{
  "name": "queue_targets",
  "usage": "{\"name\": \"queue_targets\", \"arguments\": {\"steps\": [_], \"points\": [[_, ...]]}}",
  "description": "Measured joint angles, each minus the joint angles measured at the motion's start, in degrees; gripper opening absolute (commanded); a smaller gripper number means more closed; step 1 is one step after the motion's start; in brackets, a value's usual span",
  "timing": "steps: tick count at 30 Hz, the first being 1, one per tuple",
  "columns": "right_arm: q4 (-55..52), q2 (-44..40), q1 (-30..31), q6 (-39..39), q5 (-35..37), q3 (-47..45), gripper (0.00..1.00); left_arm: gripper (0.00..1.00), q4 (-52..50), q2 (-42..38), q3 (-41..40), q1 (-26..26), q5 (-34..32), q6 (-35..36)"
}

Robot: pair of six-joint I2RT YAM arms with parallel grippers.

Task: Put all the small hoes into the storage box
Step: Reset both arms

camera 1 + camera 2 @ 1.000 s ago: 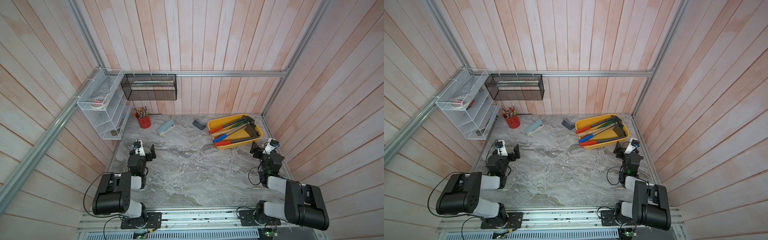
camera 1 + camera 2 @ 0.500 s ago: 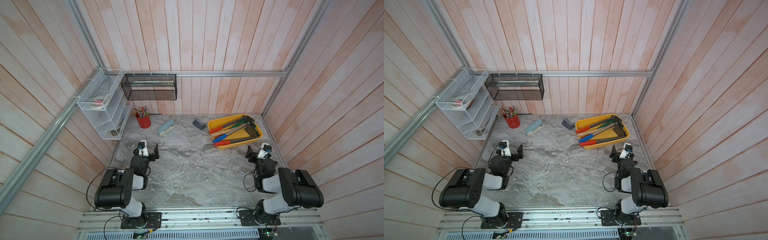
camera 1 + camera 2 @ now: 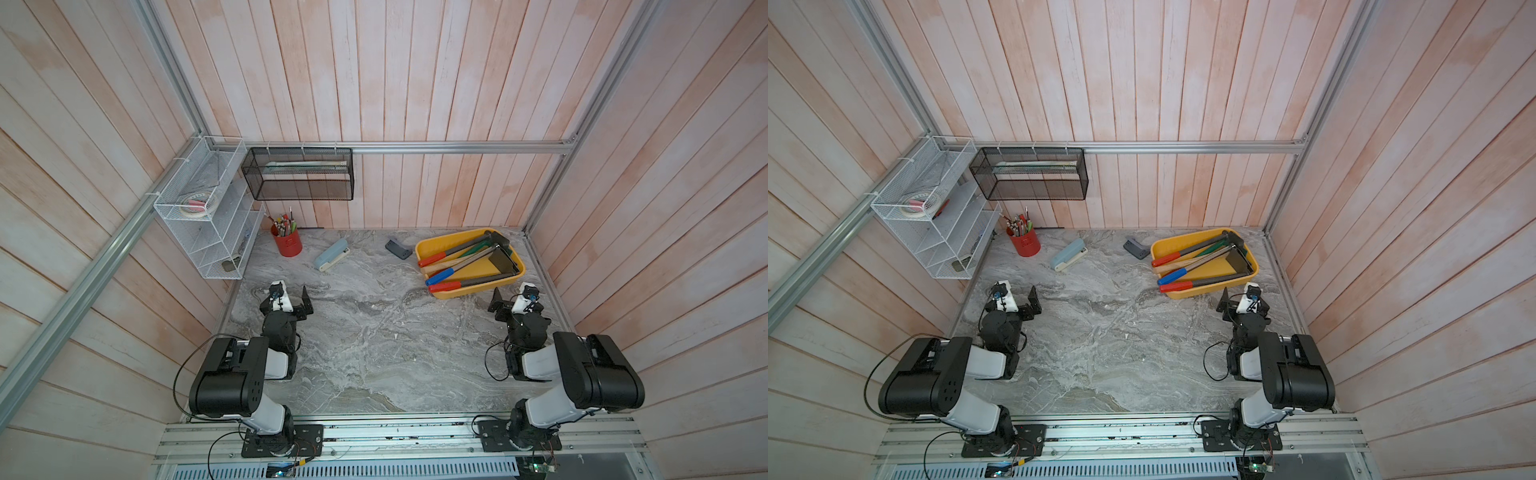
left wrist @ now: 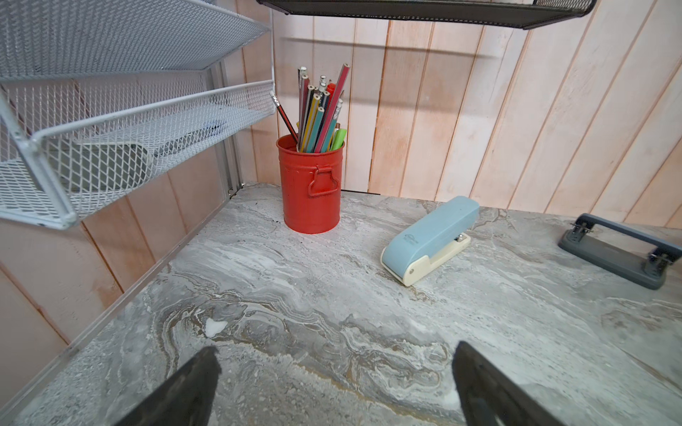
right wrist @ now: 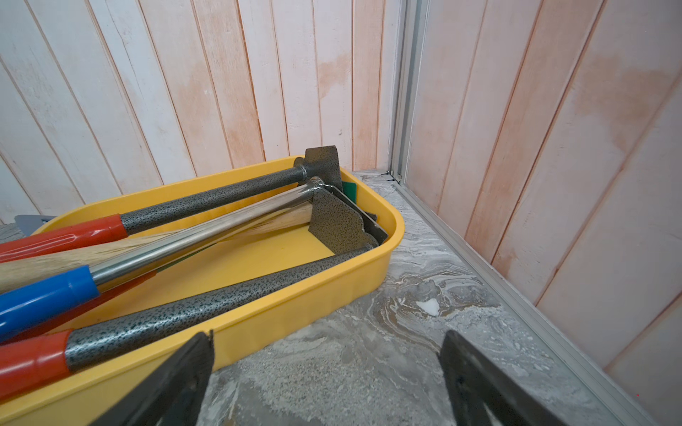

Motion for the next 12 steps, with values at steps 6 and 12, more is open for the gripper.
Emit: {"name": "queue_targets", "arguments": {"steps": [6,12], "points": [[-0.55,0.04,0.44,-1.18,-0.52,0.63,0.98,1.0,0.02,0.0,0.0,-0.17,-0.72,0.02],[-1.18,0.11,0.48,-1.6,-0.81,1.18,0.98,1.0,0.02,0.0,0.0,-0.17,-0.72,0.02]]}}
